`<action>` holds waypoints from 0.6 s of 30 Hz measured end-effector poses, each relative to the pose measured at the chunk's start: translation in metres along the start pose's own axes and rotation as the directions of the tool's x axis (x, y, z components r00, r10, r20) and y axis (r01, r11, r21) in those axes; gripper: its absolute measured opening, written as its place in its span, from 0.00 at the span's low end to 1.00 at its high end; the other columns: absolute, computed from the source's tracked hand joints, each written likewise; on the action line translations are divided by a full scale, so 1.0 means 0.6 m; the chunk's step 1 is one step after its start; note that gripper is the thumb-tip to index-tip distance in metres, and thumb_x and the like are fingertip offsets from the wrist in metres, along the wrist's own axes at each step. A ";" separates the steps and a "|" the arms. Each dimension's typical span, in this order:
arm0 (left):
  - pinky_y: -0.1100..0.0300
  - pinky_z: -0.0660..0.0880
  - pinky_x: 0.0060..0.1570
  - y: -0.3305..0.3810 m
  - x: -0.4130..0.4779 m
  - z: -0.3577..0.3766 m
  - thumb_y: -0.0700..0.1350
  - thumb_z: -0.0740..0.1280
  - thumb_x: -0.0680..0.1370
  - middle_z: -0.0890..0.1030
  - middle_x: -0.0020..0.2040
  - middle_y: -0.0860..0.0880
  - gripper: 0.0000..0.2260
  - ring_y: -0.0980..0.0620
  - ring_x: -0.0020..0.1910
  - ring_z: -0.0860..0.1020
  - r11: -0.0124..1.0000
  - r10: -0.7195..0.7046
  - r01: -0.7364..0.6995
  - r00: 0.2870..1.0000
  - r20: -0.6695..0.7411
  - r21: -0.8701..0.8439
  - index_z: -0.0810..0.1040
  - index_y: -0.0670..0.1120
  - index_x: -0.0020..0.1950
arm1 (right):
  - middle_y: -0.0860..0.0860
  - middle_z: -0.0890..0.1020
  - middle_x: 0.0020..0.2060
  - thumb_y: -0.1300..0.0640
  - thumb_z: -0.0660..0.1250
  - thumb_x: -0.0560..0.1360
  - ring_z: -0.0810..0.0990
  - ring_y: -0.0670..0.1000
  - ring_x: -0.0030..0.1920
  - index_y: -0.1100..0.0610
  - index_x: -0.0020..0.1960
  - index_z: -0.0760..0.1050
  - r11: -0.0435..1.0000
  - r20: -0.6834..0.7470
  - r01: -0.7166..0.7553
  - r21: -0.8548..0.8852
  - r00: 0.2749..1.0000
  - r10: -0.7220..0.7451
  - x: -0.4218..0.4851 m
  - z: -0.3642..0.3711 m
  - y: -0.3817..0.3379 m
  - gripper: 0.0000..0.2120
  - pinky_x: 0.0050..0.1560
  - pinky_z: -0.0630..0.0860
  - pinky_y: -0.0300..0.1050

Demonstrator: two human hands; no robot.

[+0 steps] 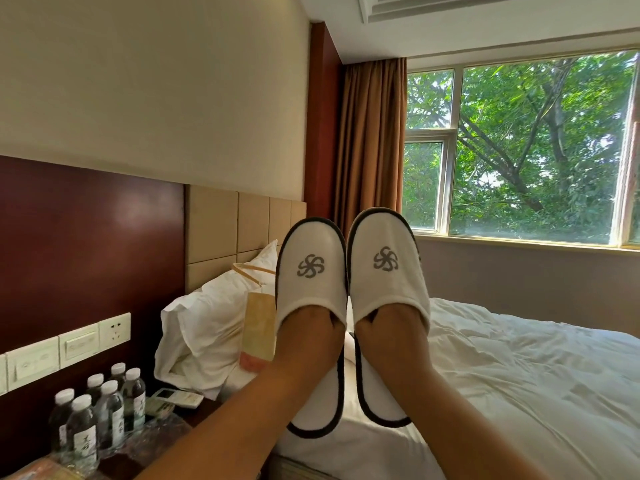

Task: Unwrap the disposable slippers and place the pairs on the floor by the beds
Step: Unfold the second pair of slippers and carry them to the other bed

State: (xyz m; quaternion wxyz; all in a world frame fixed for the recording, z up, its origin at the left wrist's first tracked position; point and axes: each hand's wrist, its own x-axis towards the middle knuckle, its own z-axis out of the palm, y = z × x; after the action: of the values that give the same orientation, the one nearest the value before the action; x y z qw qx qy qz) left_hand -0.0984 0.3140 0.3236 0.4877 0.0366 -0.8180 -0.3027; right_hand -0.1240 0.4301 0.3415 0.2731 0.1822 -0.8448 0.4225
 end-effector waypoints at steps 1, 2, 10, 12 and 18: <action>0.62 0.62 0.57 -0.002 -0.002 0.002 0.39 0.67 0.77 0.77 0.61 0.37 0.17 0.41 0.60 0.74 1.000 -0.023 0.023 1.000 -0.012 0.002 0.73 0.38 0.66 | 0.59 0.78 0.57 0.58 0.64 0.77 0.76 0.57 0.57 0.62 0.63 0.73 1.000 -0.004 -0.014 0.011 1.000 0.014 0.001 0.003 0.001 0.16 0.50 0.68 0.39; 0.60 0.61 0.57 -0.002 -0.004 0.003 0.37 0.68 0.77 0.77 0.60 0.35 0.18 0.39 0.59 0.74 0.999 -0.037 0.037 0.999 -0.020 0.007 0.73 0.36 0.65 | 0.59 0.78 0.57 0.58 0.64 0.78 0.76 0.56 0.57 0.62 0.63 0.73 0.999 -0.004 -0.031 0.017 1.000 0.031 0.001 0.002 0.002 0.16 0.50 0.67 0.39; 0.59 0.73 0.46 0.009 -0.004 -0.011 0.26 0.73 0.67 0.81 0.41 0.34 0.08 0.36 0.41 0.82 0.987 0.146 -0.149 0.988 0.055 0.063 0.80 0.31 0.45 | 0.49 0.77 0.37 0.57 0.61 0.80 0.75 0.49 0.40 0.59 0.39 0.74 0.994 0.106 -0.054 -0.100 0.992 0.064 -0.029 0.007 0.007 0.12 0.43 0.69 0.38; 0.58 0.70 0.48 0.009 -0.004 -0.008 0.25 0.74 0.65 0.82 0.41 0.33 0.10 0.36 0.40 0.82 0.978 0.184 -0.187 0.982 0.035 0.097 0.80 0.31 0.45 | 0.50 0.77 0.47 0.59 0.62 0.80 0.75 0.50 0.49 0.61 0.57 0.75 0.998 0.107 -0.007 -0.059 0.994 0.014 -0.031 0.007 0.004 0.09 0.49 0.68 0.36; 0.62 0.68 0.48 0.005 -0.004 -0.016 0.30 0.71 0.71 0.81 0.43 0.34 0.07 0.37 0.44 0.81 0.986 0.138 -0.143 0.988 0.066 0.080 0.80 0.32 0.48 | 0.50 0.76 0.29 0.61 0.65 0.71 0.75 0.50 0.31 0.57 0.39 0.73 0.984 0.165 0.102 0.149 0.978 -0.126 -0.046 -0.004 0.003 0.03 0.35 0.76 0.45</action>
State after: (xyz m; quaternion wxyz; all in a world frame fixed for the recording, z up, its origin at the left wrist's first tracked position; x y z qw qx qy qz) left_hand -0.0888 0.3129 0.3265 0.4812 -0.0097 -0.8449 -0.2335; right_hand -0.1025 0.4353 0.3243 0.2089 0.2854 -0.8219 0.4466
